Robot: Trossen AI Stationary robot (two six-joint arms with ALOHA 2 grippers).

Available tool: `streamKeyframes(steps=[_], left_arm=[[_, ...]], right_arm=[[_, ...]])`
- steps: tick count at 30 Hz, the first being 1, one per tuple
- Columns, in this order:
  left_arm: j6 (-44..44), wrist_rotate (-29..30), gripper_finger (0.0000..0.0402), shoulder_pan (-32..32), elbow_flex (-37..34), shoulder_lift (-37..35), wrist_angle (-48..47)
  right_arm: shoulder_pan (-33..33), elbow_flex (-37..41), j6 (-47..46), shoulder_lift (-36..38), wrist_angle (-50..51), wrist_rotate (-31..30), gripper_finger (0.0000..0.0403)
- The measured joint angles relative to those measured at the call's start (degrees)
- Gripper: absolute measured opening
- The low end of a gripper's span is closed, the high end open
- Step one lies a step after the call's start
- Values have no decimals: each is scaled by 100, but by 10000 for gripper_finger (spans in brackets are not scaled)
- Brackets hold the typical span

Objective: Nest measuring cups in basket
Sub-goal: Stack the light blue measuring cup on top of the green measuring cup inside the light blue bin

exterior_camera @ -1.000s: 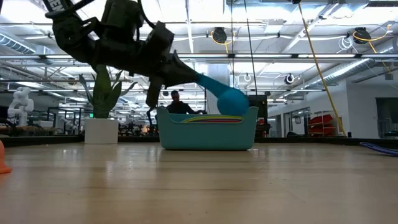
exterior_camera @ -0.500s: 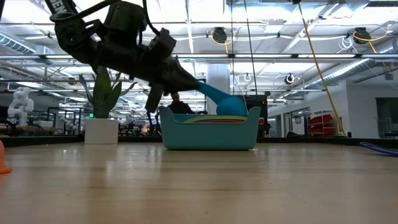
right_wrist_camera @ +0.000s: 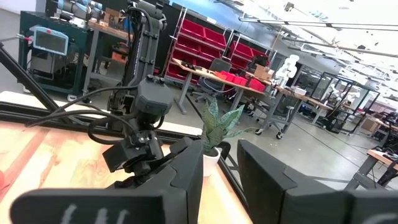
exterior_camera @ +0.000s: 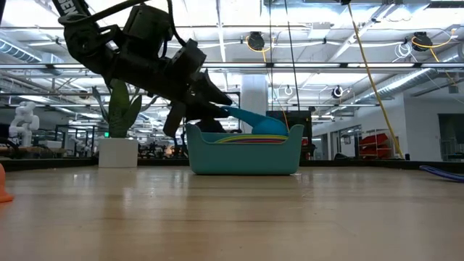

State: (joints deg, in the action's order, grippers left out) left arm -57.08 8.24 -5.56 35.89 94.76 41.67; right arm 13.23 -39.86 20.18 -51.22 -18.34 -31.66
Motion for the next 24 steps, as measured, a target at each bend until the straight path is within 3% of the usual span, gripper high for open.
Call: streamKeyframes(steps=[4,8,24], left_arm=[[553,-23,197,-12,0,0,-25],[959,-542,224,-73,1,-106,-321],[2301,-1210,230,-377,3,-1133,-1321]], right_arm=[[0,0,0,0,2,0,91],[0,0,0,0,2,0,91],[0,0,0,-2,2,2,91]])
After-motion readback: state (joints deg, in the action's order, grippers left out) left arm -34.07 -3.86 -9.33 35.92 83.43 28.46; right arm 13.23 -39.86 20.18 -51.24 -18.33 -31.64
